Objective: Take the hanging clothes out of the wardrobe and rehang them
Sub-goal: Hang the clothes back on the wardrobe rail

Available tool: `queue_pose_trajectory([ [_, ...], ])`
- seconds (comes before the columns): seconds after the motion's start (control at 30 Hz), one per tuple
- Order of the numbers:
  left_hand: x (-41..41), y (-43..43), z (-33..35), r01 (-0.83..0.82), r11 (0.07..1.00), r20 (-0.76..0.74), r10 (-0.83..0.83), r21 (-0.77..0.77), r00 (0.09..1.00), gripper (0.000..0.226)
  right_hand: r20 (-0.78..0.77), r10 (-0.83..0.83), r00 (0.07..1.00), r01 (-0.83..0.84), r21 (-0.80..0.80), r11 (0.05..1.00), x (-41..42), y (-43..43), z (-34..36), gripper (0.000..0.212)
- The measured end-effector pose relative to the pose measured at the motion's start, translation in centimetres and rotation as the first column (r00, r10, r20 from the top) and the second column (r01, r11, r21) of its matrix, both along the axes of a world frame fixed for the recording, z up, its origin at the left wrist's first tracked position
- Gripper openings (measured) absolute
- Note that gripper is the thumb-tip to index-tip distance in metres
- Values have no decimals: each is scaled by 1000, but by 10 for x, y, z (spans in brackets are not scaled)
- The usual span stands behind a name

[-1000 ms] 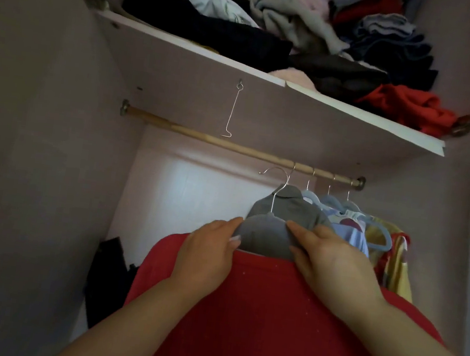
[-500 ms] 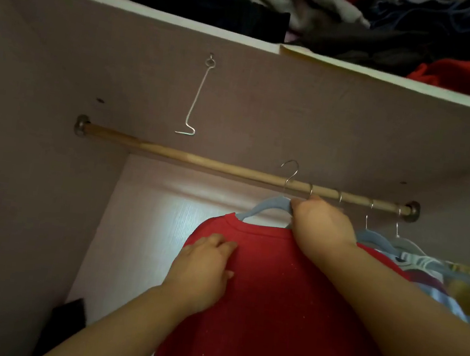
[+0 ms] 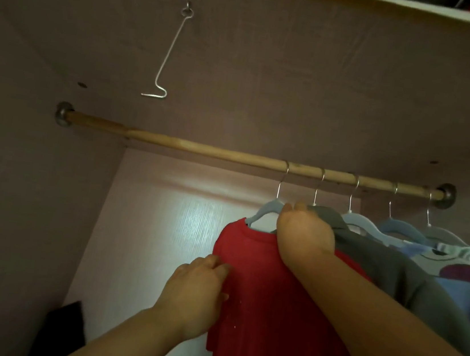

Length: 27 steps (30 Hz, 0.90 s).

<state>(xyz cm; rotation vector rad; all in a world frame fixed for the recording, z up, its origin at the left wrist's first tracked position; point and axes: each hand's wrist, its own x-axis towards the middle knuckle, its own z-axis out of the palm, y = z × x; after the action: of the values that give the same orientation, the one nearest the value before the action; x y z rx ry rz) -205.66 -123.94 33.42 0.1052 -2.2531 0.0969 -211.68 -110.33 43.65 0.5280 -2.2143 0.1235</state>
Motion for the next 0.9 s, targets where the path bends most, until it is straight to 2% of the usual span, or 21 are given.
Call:
queue_pose_trajectory([
  [0.17,7,0,-13,-10,999,47,8,45,999,39,-183,-19,983,31,66,997,10,4,-31,37],
  [0.3,25,2,-29,-5,997,98,-3,81,995,45,-243,73,967,-34,158,987,23,11,-69,42],
  [0.43,52,4,-55,14,989,177,-40,145,983,52,-75,137,988,-120,197,973,48,22,-125,44],
  [0.6,102,15,-100,47,979,289,-105,200,952,56,164,127,978,-162,217,963,107,46,-205,51],
  [0.9,205,73,-227,147,957,547,-265,251,794,50,529,-12,848,-82,154,985,251,132,-348,54],
])
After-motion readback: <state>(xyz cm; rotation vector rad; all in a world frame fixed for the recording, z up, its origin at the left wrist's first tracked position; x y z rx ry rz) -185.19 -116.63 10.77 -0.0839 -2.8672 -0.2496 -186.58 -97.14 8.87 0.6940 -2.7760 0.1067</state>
